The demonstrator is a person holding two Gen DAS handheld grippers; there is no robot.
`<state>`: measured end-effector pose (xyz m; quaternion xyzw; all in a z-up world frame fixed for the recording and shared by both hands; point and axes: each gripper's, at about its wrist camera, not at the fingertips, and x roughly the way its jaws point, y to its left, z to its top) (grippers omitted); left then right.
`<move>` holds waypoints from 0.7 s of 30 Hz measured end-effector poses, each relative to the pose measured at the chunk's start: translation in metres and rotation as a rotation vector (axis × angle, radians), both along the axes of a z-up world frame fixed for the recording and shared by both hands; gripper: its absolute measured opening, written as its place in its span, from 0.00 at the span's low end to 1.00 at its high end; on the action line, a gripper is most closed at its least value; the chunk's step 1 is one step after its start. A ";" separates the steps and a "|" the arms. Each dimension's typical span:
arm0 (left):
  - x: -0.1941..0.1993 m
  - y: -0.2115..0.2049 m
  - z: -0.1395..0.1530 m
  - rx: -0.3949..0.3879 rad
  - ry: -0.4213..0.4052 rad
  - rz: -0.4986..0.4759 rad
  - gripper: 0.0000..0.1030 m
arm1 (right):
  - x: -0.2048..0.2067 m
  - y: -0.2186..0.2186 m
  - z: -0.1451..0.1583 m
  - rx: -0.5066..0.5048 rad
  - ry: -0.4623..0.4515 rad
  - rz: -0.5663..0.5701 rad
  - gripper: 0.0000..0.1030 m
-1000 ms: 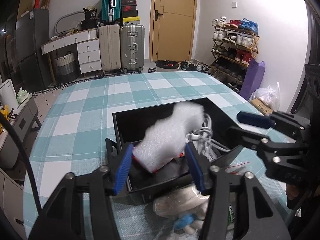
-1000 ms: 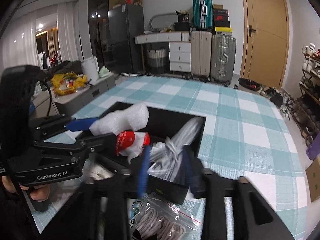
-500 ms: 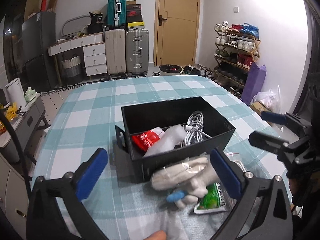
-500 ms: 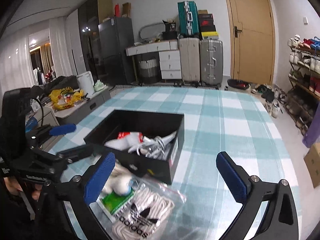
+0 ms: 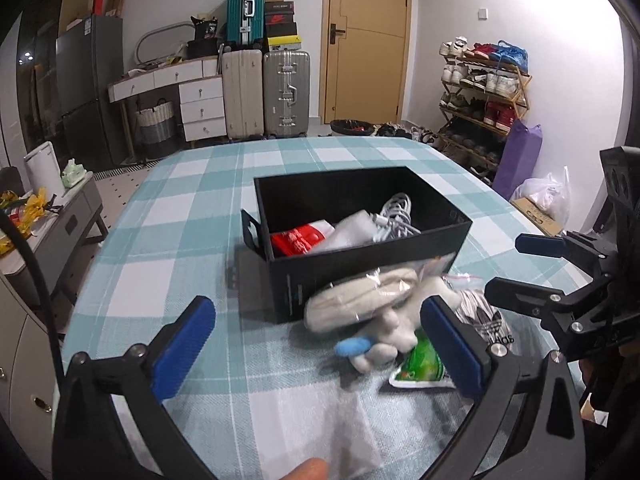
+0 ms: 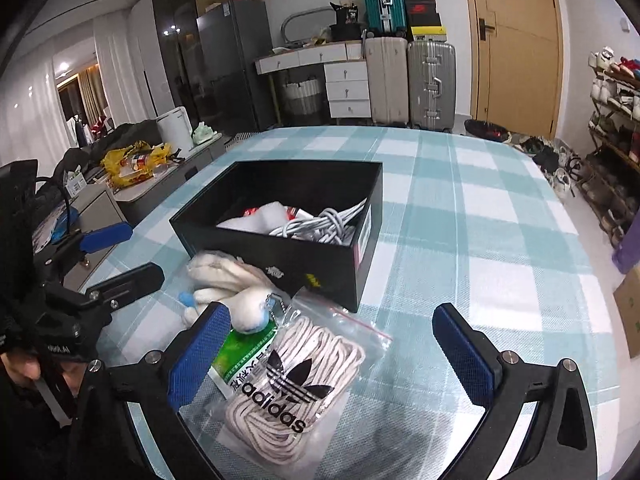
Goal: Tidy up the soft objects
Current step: 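Release the foam and cable into the box and withdraw both grippers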
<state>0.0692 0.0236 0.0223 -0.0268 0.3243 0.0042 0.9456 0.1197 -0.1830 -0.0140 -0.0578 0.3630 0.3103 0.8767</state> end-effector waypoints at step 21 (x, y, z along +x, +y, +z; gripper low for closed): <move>0.009 -0.009 -0.028 -0.055 0.096 0.009 1.00 | -0.001 0.005 -0.022 -0.083 0.092 0.047 1.00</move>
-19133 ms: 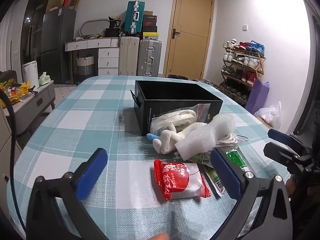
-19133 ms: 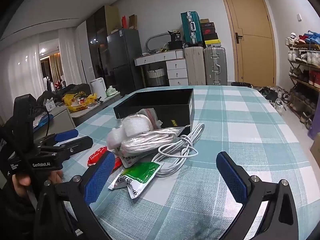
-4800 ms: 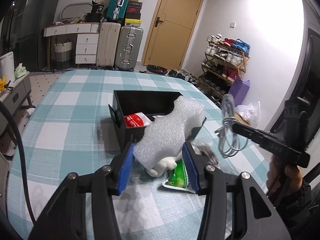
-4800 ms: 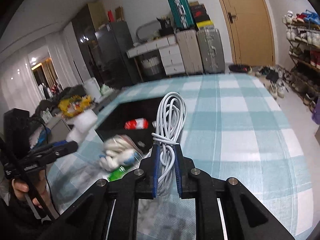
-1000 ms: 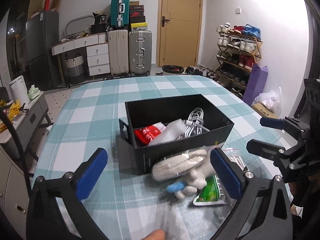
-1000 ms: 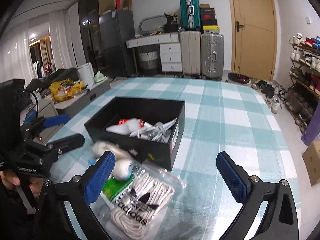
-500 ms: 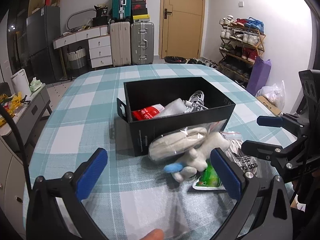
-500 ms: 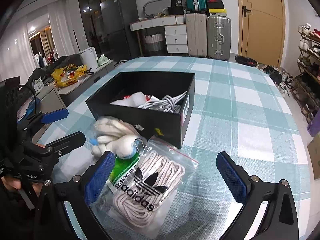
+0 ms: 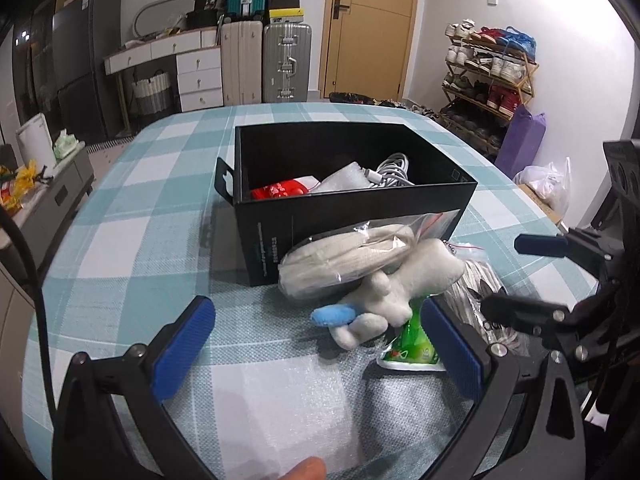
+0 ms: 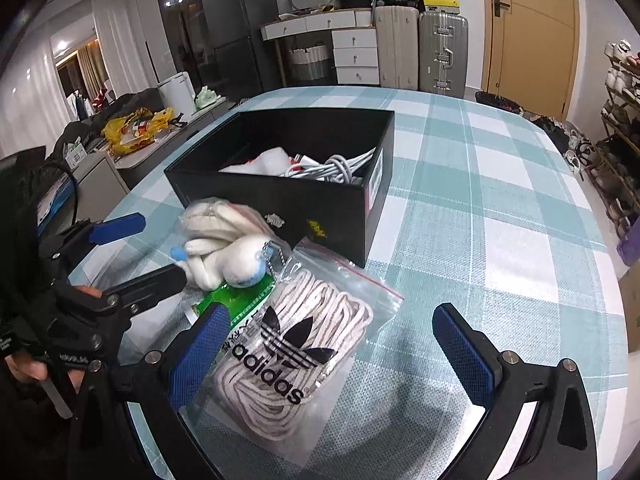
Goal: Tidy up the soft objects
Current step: 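Release the foam and cable into the box and withdraw both grippers, then grasp the bagged plush toy with the left gripper while the right grasps the adidas lace bag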
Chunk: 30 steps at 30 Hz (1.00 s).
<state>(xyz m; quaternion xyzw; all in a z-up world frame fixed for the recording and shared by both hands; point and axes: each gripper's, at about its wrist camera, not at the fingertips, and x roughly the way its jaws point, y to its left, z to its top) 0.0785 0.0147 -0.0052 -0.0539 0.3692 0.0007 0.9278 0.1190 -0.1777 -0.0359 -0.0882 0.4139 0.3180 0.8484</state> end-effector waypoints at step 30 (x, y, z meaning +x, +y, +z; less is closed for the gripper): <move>0.018 0.004 -0.023 -0.142 0.129 -0.012 0.98 | 0.000 0.002 -0.022 -0.084 0.056 0.047 1.00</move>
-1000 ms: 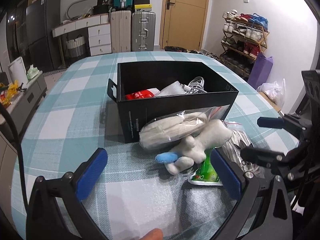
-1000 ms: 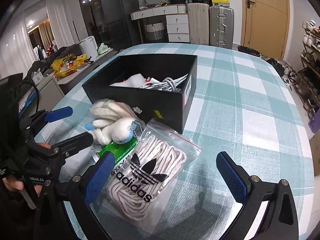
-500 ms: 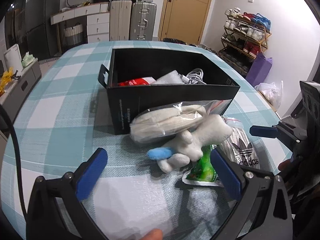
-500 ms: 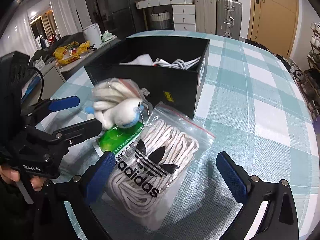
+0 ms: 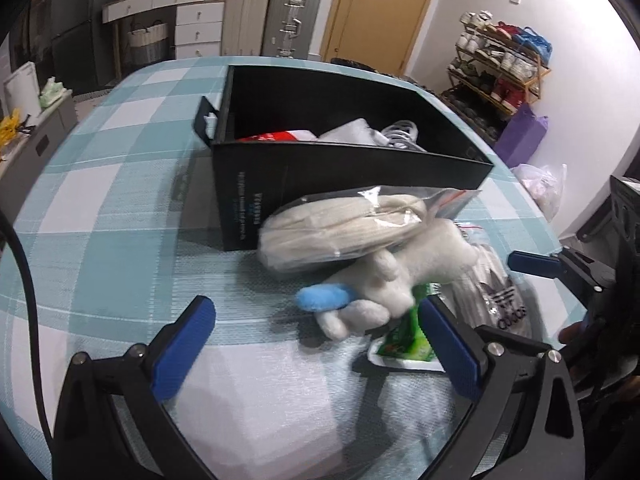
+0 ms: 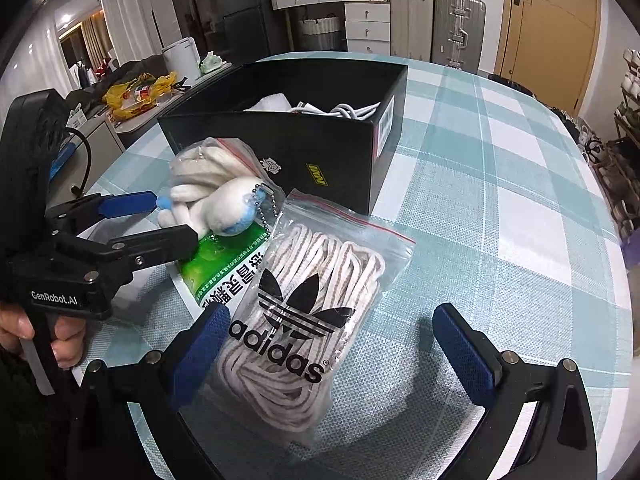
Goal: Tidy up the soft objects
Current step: 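Grasp the bagged plush toy with the left gripper while the right grasps the adidas lace bag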
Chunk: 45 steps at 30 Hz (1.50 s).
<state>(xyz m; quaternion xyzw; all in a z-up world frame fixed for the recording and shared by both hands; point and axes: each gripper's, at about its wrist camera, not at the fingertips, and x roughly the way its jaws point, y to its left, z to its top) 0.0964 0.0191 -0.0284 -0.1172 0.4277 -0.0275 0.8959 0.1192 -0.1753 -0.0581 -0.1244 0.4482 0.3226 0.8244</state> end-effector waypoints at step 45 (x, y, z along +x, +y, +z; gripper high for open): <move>-0.033 -0.016 0.020 -0.006 -0.107 -0.109 0.40 | -0.004 -0.002 0.002 0.033 -0.009 0.049 0.45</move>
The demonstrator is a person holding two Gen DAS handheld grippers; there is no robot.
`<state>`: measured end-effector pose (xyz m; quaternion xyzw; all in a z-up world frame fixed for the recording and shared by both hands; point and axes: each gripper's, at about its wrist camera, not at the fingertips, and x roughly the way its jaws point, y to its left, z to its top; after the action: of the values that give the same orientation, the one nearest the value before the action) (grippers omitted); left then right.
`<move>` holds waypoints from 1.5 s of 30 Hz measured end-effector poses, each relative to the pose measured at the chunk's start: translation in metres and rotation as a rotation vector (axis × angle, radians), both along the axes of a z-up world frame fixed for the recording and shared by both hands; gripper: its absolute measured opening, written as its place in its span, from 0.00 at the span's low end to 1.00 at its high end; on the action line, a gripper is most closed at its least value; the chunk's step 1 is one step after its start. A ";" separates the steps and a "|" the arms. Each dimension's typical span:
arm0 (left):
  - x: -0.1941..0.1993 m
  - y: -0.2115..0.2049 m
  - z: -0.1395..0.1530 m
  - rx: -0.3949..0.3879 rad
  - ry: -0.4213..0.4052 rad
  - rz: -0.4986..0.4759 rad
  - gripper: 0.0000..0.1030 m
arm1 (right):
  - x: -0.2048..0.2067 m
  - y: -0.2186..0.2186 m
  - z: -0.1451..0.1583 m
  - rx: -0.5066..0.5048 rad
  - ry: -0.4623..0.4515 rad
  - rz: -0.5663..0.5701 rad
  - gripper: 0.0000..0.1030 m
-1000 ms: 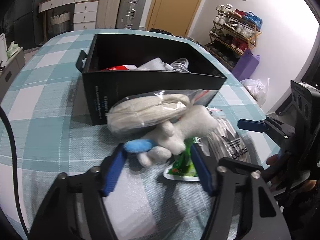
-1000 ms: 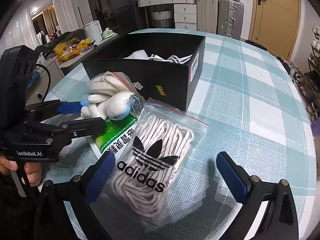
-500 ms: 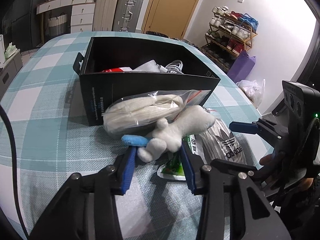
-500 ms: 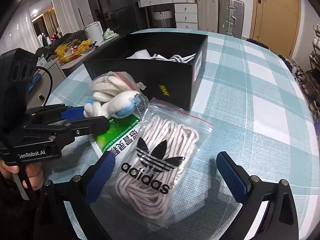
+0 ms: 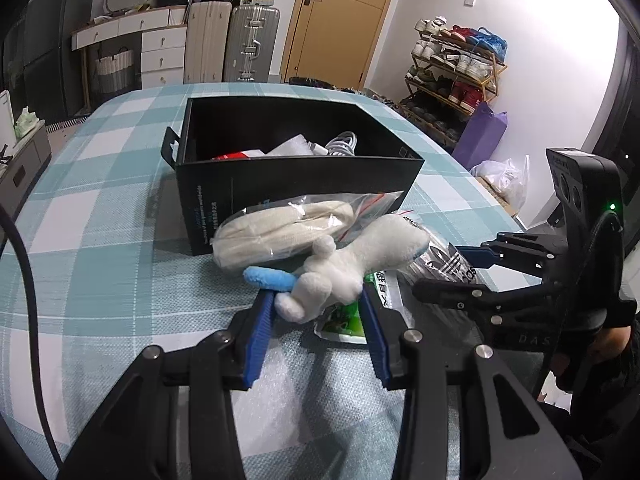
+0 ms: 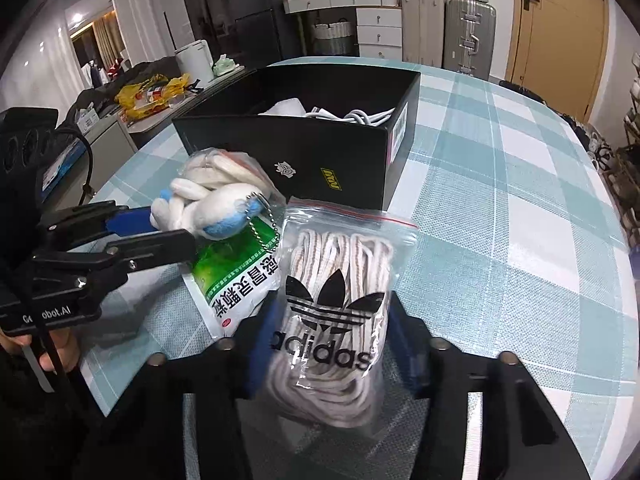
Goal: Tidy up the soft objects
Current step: 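Grasp the bagged plush toy with the left gripper while the right grasps the adidas lace bag, then carry the plush toy into the box while the right gripper carries the adidas bag in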
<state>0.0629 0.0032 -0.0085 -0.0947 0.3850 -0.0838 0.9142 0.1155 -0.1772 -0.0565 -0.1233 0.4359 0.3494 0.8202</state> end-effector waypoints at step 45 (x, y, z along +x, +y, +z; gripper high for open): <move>0.004 0.040 0.067 0.059 -0.176 0.116 0.40 | -0.020 -0.014 0.108 0.312 -0.277 -0.074 0.42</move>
<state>0.0667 0.0431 0.0584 -0.0820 0.2992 -0.0273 0.9503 0.0950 -0.1911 0.0519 -0.0257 0.2637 0.3620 0.8937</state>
